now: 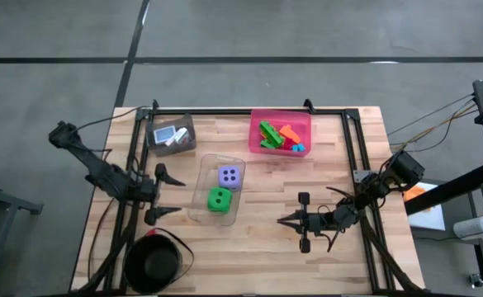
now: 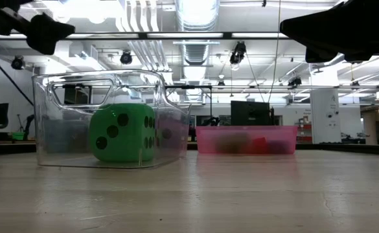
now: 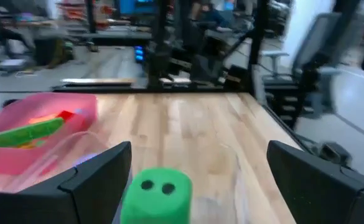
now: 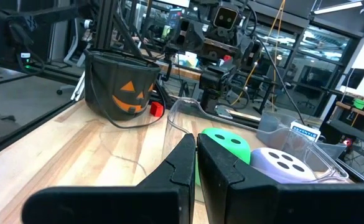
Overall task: Pick & Place Toys
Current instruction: Put the red game piece into the pink bin
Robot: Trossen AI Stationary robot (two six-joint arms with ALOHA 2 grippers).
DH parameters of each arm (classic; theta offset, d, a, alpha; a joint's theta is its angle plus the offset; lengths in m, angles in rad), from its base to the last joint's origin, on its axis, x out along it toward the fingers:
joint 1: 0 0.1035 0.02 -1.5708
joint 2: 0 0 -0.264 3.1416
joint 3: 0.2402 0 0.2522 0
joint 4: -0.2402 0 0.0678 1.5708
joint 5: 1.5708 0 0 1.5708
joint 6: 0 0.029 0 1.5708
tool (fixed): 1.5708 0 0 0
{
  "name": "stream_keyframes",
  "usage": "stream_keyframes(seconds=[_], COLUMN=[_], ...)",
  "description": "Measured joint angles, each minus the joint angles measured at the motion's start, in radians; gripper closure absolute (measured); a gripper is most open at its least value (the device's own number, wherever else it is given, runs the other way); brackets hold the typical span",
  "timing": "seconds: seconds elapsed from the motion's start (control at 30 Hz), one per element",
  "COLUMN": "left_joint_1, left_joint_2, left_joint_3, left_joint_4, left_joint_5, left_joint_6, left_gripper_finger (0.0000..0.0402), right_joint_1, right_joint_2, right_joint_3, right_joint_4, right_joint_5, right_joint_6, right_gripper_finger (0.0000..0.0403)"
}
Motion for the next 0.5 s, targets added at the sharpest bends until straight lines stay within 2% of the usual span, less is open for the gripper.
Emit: stream_keyframes(seconds=[0.2, 0.3, 0.5], left_joint_1=[-0.001, -0.001, -0.001], left_joint_2=[-0.146, -0.2, -0.269], left_joint_3=[0.0, 0.0, 0.0], left_joint_4=[-0.126, -0.163, -0.266], left_joint_5=[0.271, 0.367, 0.419], left_joint_6=[0.023, 0.011, -0.035], left_gripper_finger=[0.0026, 0.0026, 0.0027], right_joint_1=[0.0, 0.0, 0.0], right_joint_2=[0.0, 0.0, 0.0], right_joint_3=[0.0, 0.0, 0.0], right_joint_4=[0.0, 0.0, 0.0], right_joint_5=[0.0, 0.0, 0.0], right_joint_6=[0.0, 0.0, 0.0], right_gripper_finger=[0.0385, 0.0385, 0.0385])
